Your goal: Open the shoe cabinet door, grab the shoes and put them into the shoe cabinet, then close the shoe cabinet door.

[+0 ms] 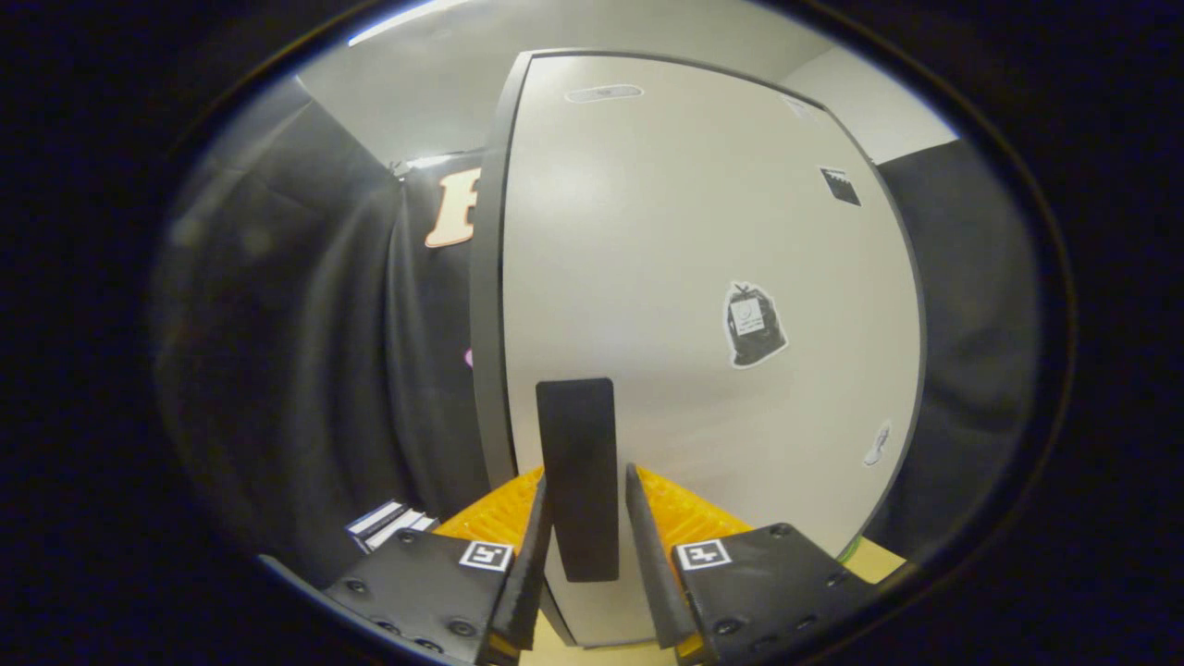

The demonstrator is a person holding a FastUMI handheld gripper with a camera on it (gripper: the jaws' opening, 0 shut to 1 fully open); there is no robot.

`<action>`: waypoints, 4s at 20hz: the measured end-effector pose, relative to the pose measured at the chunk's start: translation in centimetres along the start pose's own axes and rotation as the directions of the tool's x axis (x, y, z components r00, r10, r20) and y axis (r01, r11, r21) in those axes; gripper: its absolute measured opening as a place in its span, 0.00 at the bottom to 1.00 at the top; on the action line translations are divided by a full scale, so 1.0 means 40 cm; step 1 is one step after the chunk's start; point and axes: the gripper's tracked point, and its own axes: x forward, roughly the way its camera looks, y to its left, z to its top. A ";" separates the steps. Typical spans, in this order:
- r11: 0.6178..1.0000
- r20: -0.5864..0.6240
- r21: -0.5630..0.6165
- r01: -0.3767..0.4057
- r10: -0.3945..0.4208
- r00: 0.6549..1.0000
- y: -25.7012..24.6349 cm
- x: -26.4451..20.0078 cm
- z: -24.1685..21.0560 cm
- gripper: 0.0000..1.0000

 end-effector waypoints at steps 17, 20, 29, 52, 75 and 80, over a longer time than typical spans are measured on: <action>0.998 -0.029 0.010 -0.065 0.065 0.997 -0.006 -0.070 -0.007 0.18; 0.995 -0.030 0.007 -0.104 0.105 0.994 -0.029 -0.132 -0.003 0.18; 0.965 -0.069 0.005 -0.262 0.262 0.963 -0.156 -0.329 0.006 0.18; 0.999 -0.076 -0.051 -0.011 0.008 0.997 -0.720 -0.499 0.043 0.04; 1.000 -0.106 -0.020 -0.024 0.021 0.994 -0.844 -0.626 0.013 0.02; 0.997 -0.111 -0.070 -0.034 0.026 0.993 -0.707 -0.702 -0.025 0.02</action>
